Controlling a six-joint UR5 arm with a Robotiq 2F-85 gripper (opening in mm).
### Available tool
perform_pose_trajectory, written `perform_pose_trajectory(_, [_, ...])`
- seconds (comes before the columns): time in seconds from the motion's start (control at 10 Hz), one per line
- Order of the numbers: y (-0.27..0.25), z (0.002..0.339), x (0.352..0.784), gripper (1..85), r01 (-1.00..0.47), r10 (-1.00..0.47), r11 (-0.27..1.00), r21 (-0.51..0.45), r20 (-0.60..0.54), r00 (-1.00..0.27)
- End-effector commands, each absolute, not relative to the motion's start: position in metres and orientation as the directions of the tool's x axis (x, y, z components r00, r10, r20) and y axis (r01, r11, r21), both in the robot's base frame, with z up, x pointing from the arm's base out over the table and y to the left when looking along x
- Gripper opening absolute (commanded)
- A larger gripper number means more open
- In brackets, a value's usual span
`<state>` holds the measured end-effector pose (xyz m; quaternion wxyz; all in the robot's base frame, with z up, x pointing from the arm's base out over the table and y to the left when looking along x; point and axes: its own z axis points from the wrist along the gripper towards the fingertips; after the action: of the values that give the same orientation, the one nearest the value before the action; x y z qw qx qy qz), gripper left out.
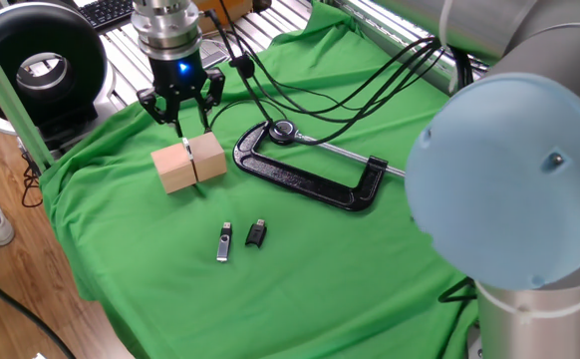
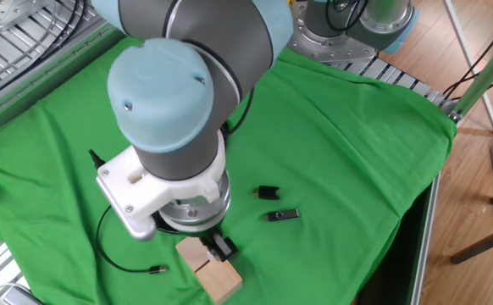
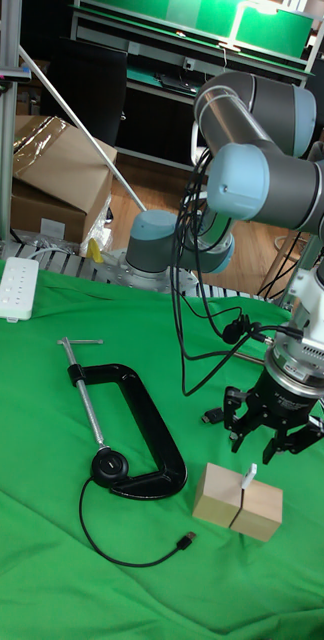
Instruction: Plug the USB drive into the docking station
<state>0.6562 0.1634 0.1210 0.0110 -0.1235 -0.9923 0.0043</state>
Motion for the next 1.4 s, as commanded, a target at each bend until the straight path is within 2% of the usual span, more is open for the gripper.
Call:
perform_pose_trajectory(0.0, [0.166, 0.117, 0.667, 44.7, 0.259, 0.259, 0.966, -0.007, -0.001, -0.966])
perform_pose_trajectory(0.4, [0.170, 0.115, 0.665, 44.0, 0.257, 0.257, 0.966, -0.023, -0.002, -0.966])
perform_pose_trajectory(0.5, [0.169, 0.115, 0.662, 41.0, 0.260, 0.260, 0.965, -0.036, 0.003, -0.965])
perform_pose_trajectory(0.8, [0.178, 0.110, 0.648, 41.0, 0.242, 0.242, 0.970, 0.000, 0.035, -0.970])
perform_pose_trajectory(1.3, [0.174, 0.097, 0.652, 42.0, 0.239, 0.239, 0.971, -0.009, -0.006, -0.971])
